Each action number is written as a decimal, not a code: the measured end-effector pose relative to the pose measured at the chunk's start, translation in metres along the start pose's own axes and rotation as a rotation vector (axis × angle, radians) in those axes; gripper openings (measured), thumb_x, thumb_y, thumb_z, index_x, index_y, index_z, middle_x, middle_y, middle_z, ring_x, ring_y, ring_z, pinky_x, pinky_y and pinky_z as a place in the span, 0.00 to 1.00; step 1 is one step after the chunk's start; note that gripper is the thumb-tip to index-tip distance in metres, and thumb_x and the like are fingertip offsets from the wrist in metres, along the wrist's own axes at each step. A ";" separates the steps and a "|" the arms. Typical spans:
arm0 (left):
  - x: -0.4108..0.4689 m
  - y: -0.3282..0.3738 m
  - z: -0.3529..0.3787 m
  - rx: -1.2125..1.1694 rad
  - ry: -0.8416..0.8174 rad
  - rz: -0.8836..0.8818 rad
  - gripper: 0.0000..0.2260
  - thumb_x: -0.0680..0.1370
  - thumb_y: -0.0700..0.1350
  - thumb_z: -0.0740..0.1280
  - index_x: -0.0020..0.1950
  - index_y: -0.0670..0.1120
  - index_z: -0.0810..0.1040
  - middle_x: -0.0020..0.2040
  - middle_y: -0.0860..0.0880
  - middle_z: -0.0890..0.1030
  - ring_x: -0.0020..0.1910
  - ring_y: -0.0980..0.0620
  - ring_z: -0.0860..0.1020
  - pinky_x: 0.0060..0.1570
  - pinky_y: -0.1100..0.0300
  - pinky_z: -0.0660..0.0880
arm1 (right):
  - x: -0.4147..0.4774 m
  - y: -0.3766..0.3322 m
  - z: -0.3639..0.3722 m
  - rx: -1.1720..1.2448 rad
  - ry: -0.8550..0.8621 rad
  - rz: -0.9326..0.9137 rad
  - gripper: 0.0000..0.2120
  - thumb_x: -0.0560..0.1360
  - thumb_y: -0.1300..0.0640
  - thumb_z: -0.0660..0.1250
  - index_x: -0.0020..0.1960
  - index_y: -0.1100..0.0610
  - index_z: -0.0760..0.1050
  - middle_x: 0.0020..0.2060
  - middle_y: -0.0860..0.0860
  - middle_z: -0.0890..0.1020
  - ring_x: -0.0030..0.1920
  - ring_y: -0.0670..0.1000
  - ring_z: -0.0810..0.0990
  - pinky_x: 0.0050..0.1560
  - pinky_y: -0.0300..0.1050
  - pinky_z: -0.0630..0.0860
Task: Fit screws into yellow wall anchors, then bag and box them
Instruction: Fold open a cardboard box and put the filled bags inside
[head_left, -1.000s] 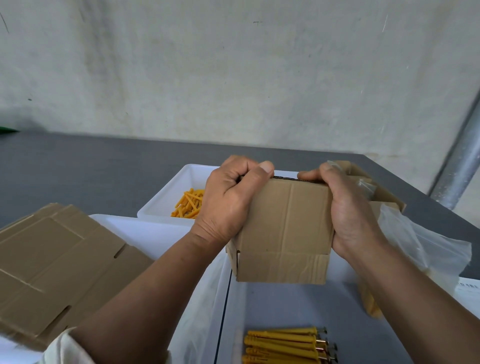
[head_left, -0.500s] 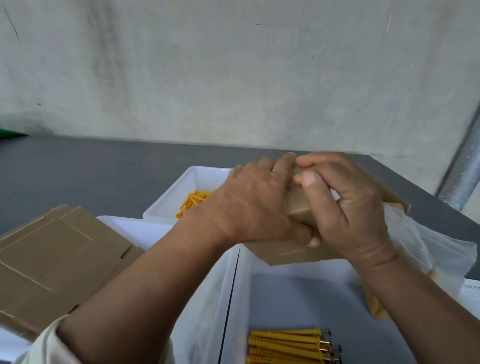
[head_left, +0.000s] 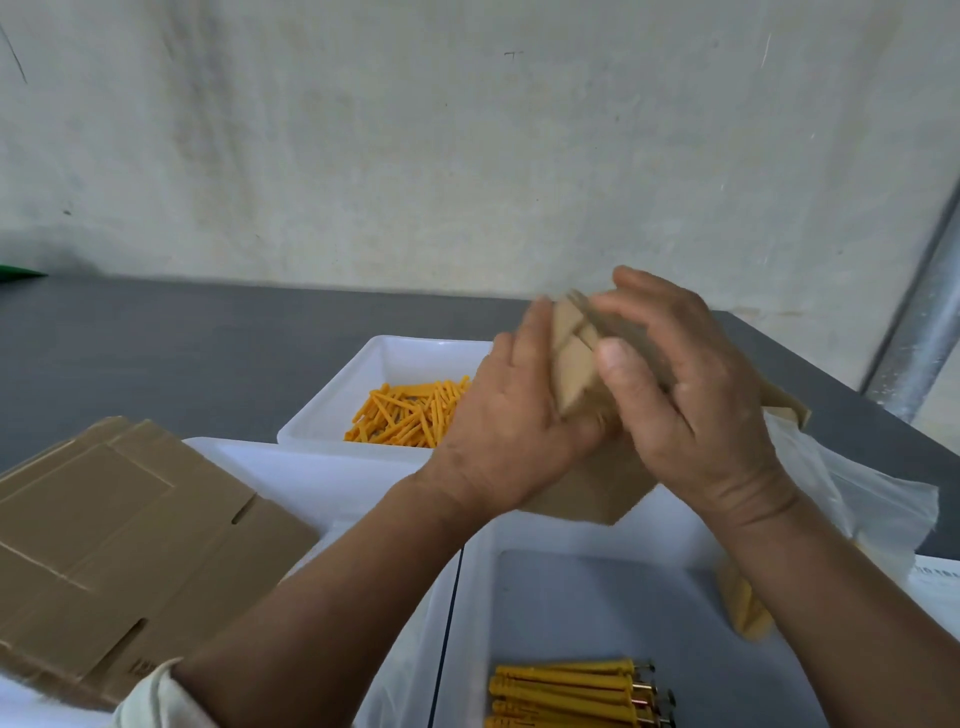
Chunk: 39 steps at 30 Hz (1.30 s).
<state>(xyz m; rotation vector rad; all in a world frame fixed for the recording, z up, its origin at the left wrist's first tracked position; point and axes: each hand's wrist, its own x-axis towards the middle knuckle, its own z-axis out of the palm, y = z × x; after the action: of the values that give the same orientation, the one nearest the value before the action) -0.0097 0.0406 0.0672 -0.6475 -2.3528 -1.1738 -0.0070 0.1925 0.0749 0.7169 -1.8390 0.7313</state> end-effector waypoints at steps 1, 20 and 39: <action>0.002 0.002 -0.004 -0.168 0.055 -0.115 0.38 0.71 0.61 0.72 0.76 0.50 0.60 0.68 0.50 0.72 0.66 0.51 0.73 0.64 0.53 0.72 | 0.001 0.000 -0.001 0.007 0.015 0.022 0.21 0.79 0.49 0.57 0.62 0.62 0.77 0.61 0.51 0.76 0.65 0.53 0.75 0.64 0.47 0.71; -0.008 -0.028 0.011 -1.161 -0.250 -0.780 0.20 0.66 0.60 0.75 0.51 0.50 0.86 0.54 0.45 0.85 0.51 0.44 0.84 0.46 0.48 0.81 | 0.007 0.019 -0.008 0.279 0.369 0.752 0.04 0.75 0.59 0.69 0.49 0.53 0.76 0.45 0.48 0.81 0.44 0.44 0.78 0.49 0.37 0.75; -0.007 -0.051 0.021 -1.306 -0.166 -0.819 0.19 0.68 0.62 0.73 0.50 0.50 0.87 0.53 0.44 0.85 0.48 0.43 0.84 0.44 0.47 0.81 | -0.011 0.007 0.020 0.368 -0.133 0.532 0.10 0.81 0.49 0.55 0.59 0.37 0.69 0.60 0.41 0.74 0.61 0.42 0.73 0.62 0.42 0.66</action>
<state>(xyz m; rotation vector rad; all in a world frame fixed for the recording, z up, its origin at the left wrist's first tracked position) -0.0370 0.0289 0.0205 -0.0422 -1.6655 -3.1374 -0.0202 0.1835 0.0574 0.5100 -2.0655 1.4230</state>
